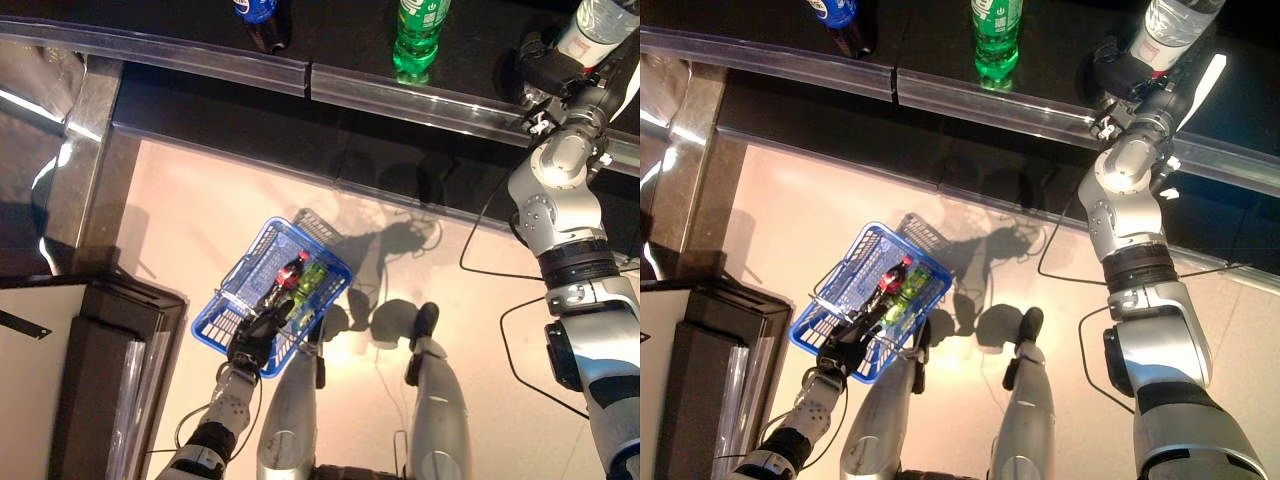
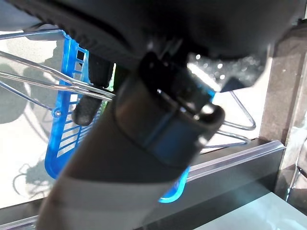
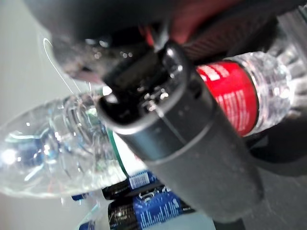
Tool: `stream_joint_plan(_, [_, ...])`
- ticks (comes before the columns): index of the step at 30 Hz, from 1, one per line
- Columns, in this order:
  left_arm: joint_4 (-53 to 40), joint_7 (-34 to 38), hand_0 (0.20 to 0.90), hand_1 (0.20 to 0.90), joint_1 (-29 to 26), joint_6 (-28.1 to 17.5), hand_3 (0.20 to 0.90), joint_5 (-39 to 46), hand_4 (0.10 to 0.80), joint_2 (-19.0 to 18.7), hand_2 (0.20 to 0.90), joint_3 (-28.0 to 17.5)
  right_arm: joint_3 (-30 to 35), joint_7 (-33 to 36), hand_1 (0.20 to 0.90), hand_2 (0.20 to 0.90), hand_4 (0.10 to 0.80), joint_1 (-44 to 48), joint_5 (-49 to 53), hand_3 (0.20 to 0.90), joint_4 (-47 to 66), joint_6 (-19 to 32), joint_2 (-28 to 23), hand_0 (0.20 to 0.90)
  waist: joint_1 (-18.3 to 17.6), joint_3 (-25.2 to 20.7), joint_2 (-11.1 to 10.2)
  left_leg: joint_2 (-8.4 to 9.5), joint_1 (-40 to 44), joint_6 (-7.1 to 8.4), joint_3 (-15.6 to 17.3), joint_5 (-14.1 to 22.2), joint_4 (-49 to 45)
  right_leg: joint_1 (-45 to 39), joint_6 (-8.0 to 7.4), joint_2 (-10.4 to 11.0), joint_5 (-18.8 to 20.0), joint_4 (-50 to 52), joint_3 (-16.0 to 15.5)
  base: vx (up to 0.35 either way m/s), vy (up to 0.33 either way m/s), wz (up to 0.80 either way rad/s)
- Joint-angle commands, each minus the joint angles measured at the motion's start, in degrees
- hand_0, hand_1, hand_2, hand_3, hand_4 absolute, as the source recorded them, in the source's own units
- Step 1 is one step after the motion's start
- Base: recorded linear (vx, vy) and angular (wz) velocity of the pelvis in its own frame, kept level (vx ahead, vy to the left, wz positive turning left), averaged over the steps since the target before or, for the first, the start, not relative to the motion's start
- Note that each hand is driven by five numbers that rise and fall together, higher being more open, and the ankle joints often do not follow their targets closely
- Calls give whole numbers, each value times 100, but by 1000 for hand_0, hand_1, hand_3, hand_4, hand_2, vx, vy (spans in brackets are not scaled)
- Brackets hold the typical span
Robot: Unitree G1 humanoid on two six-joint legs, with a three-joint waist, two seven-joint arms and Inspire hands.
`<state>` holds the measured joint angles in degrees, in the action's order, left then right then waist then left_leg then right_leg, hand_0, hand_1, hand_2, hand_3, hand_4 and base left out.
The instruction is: Pick up the drink and place into the basket.
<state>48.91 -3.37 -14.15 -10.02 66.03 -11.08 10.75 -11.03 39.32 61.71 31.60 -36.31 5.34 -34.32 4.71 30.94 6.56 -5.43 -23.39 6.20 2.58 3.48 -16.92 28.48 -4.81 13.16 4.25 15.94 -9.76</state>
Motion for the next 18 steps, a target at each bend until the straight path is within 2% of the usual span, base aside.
stream_joint_plan(1, [-427, -223, 300, 300, 642, -237, 200, 92, 100, -535, 300, 210, -393, -196, 300, 300, 100, 1039, -76, 200, 642, 394, -632, 300, 210, -115, 94, 223, -502, -260, -155, -675, 90, -160, 211, -111, -685, 586, 66, 0, 0, 0])
stream_joint_plan(7, [-451, -321, 300, 300, 664, -251, 200, 96, 100, -570, 300, 188, -357, -200, 300, 300, 100, 1030, 44, 200, 487, 439, -661, 300, 244, -115, 57, 233, -521, -275, -175, -617, -2, -161, 220, -108, -715, 661, 32, -20, -9, 7])
stream_joint_plan(14, [-613, -524, 300, 300, 626, -438, 200, 210, 100, -619, 300, 150, -192, -117, 300, 300, 100, 908, 231, 200, 297, 844, -650, 300, 238, -115, 22, 237, -488, -290, -180, -526, -177, -224, 247, -118, -772, 759, 10, -61, 3, 2])
stream_joint_plan(18, [-1018, -700, 300, 300, 584, -681, 200, 664, 100, -583, 300, -28, -78, -162, 300, 300, 100, 615, -284, 200, 985, 781, -539, 300, 163, -115, 44, 238, -392, -299, -150, -474, -378, -292, 291, -102, -864, 926, 39, -89, 57, 1])
